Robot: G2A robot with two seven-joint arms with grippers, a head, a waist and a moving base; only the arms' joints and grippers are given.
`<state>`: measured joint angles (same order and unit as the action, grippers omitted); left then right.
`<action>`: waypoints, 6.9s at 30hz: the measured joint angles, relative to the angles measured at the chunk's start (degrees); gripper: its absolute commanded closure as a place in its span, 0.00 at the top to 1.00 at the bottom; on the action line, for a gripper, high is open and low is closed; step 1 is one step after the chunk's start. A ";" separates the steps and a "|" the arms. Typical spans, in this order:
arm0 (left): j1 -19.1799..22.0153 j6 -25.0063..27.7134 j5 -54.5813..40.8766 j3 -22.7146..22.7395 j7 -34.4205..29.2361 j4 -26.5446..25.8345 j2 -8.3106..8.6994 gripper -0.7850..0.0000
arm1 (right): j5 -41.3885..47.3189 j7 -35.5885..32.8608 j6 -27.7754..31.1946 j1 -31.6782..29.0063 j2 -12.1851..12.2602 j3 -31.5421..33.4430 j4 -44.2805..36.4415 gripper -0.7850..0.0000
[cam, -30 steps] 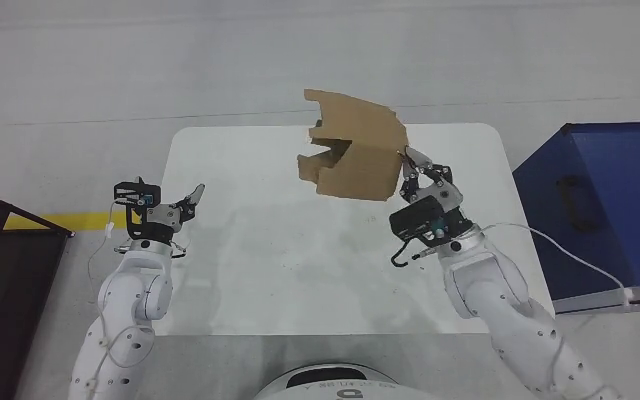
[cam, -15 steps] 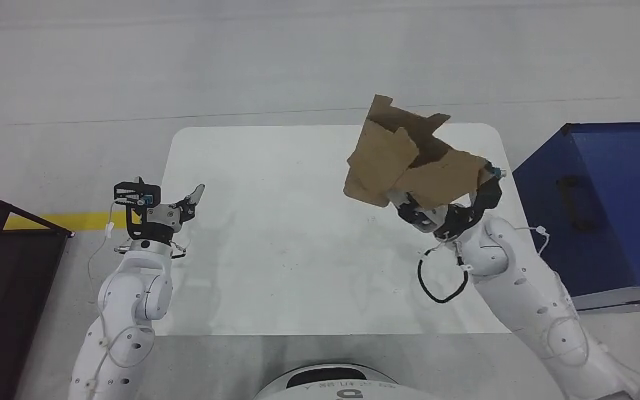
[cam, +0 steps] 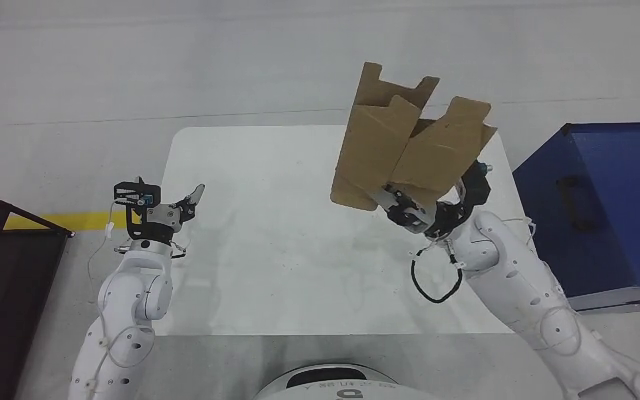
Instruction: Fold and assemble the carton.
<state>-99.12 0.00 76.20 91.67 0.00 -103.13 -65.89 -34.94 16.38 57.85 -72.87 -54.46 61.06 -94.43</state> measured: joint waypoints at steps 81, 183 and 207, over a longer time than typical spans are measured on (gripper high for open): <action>10.03 20.00 -34.56 -23.06 -14.36 -11.14 -2.14 1.00 | -45.60 -2.13 -68.68 -7.64 -8.36 0.54 -2.65 0.00; 16.77 9.46 -4.87 -19.16 -17.80 -14.96 -2.70 1.00 | -53.47 17.27 -37.16 -7.95 -8.91 8.70 5.79 0.00; 15.06 12.83 -0.71 -20.13 -18.15 -14.58 -2.54 1.00 | -53.94 18.78 -34.95 -8.94 -9.07 7.97 3.15 0.00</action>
<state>-84.06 12.83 75.49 71.54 -18.15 -117.72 -68.43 -88.88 35.16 22.90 -81.81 -63.53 69.03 -91.27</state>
